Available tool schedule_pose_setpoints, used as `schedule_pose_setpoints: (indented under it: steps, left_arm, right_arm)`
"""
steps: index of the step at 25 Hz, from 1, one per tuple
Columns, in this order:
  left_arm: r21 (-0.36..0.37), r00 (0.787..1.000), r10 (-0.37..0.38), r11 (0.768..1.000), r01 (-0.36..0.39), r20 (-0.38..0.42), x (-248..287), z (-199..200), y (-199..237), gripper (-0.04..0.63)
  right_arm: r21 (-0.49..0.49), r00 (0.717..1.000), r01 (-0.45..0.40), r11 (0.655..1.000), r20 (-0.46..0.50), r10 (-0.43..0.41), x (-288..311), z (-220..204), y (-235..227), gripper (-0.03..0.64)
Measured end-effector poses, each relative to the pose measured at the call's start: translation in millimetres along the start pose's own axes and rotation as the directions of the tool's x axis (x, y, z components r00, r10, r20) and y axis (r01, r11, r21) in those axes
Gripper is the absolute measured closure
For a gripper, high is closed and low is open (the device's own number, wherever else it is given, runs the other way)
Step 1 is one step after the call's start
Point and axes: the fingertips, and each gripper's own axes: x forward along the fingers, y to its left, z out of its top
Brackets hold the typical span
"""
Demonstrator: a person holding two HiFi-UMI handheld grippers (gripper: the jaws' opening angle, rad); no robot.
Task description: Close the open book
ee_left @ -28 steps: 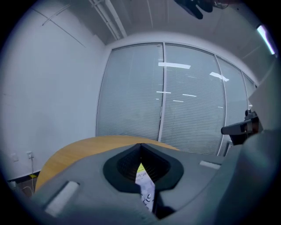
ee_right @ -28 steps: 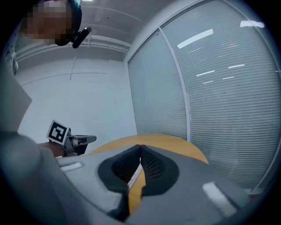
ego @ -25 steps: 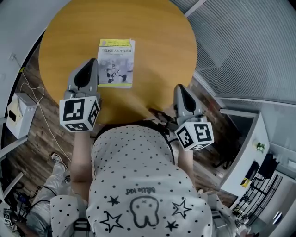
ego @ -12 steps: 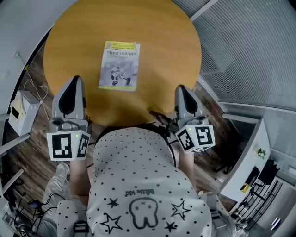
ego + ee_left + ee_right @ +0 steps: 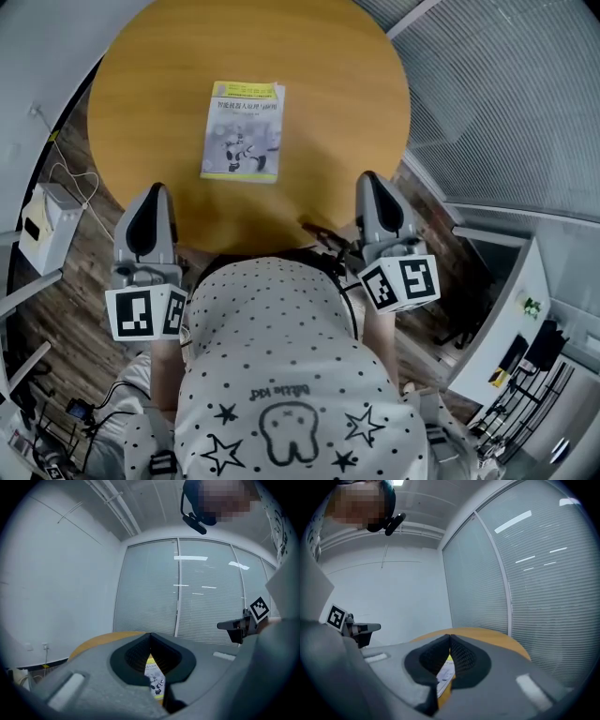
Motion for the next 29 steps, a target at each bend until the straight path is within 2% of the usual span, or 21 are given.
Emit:
schedule_pose_setpoints:
  steps: [29]
  left_arm:
    - [0.019, 0.999, -0.022, 1.0, 0.022, 0.032, 2.1, 6.6, -1.4, 0.586]
  right_arm:
    - [-0.027, 1.0, 0.015, 1.0, -0.018, -0.016, -2.3, -6.3, 2.2, 0.614]
